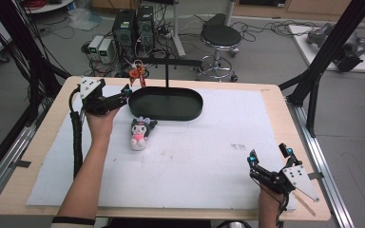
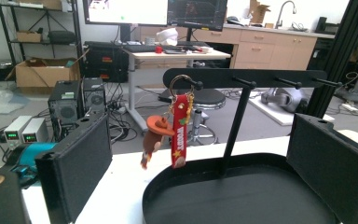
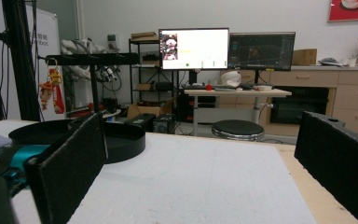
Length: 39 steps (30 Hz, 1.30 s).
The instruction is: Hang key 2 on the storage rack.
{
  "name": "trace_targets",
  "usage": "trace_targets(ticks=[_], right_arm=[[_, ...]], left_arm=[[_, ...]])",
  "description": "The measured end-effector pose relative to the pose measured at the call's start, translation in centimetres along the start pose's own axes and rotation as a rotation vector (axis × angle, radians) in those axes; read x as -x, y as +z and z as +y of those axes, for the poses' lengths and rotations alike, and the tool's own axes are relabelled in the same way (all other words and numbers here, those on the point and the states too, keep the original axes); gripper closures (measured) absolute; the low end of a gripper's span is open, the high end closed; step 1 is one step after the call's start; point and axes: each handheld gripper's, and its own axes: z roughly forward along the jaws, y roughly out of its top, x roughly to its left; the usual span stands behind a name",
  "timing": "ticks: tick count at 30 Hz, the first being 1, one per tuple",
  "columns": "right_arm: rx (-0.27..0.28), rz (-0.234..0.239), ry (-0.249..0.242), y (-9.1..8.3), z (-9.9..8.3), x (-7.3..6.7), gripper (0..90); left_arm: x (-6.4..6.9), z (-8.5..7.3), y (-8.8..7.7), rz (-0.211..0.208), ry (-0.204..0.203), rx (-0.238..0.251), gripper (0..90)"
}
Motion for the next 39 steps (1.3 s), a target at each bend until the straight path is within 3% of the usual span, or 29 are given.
trace_targets(ticks=[8,13,27,29,34,39], right_arm=[[0.003,0.0,0.001,-0.1,0.0,0.1,1.5],[0.002,0.002,0.002,-0.1,0.1,0.1,1.5],[0.01,0.007,0.0,-0.2,0.1,0.2,1.6],[0.012,0.006,0.001,-0.2,0.2,0.2,1.6],[0.008,0.007,0.007,-0.2,0.1,0.1,1.6],[0.009,0.007,0.005,-0.1,0.1,0.1,1.5]], left_arm=[[0.1,-0.2,-1.0,0.004,-0.011,-0.002,7.1],[-0.1,-0.3,-1.4,0.002,-0.053,-0.016,7.0],[1.2,0.0,-2.4,-0.011,-0.001,-0.035,7.0],[1.3,-0.2,-2.8,-0.01,-0.01,-0.011,7.0],[1.3,-1.0,-3.3,-0.015,-0.025,-0.028,7.0],[1.8,-1.6,-3.8,-0.022,-0.014,-0.035,7.1]])
